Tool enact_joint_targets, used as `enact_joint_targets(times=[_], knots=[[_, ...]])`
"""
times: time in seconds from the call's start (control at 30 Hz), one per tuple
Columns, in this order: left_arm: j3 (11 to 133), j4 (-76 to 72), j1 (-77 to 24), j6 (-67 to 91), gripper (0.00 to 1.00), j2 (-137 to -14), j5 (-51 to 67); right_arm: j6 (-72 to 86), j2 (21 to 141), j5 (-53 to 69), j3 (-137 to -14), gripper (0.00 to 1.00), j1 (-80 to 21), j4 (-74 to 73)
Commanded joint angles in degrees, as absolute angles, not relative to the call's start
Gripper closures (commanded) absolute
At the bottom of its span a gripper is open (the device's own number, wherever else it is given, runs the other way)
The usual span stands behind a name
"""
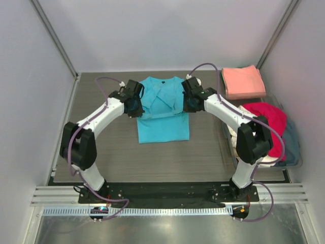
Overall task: Fold and stack the t-shirts
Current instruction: Fold the tshirt
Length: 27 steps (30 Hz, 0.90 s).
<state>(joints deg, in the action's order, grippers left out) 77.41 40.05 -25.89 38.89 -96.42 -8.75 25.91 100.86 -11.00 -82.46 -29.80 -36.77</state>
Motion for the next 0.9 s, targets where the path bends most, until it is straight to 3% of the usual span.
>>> enact_joint_targets(times=[0.0, 0.47, 0.6, 0.67, 0.7, 0.73, 0.83, 0.87], knots=[[84.6, 39.4, -23.4, 33.9, 1.0, -101.1, -4.0, 22.9, 103.5, -9.0, -88.3, 0.99, -27.9, -34.6], [101.9, 44.7, -16.4, 31.8, 1.0, -119.3, 1.8, 22.1, 119.0, -3.9, -102.6, 0.99, -23.5, -34.6], [112.9, 49.9, -15.0, 30.7, 0.93, -126.5, 4.3, 22.6, 123.7, -2.6, -106.7, 0.97, -22.2, -35.0], [118.6, 52.8, -14.2, 29.9, 0.8, -131.9, 5.7, 23.3, 127.2, -2.0, -111.1, 0.76, -20.8, -36.5], [125.4, 56.2, -13.7, 29.8, 0.75, -134.0, 6.0, 23.3, 128.4, -1.4, -115.2, 0.48, -20.3, -37.0], [129.0, 57.6, -12.7, 29.9, 0.63, -135.8, 6.8, 23.5, 130.9, -1.3, -117.7, 0.38, -19.4, -38.3], [144.2, 62.7, -9.3, 32.2, 0.47, -142.1, 9.6, 23.8, 135.0, -0.8, -129.3, 0.21, -17.7, -41.7], [146.3, 62.5, -8.4, 33.3, 0.45, -142.6, 13.0, 24.2, 137.5, 1.1, -132.8, 0.19, -16.2, -43.1]])
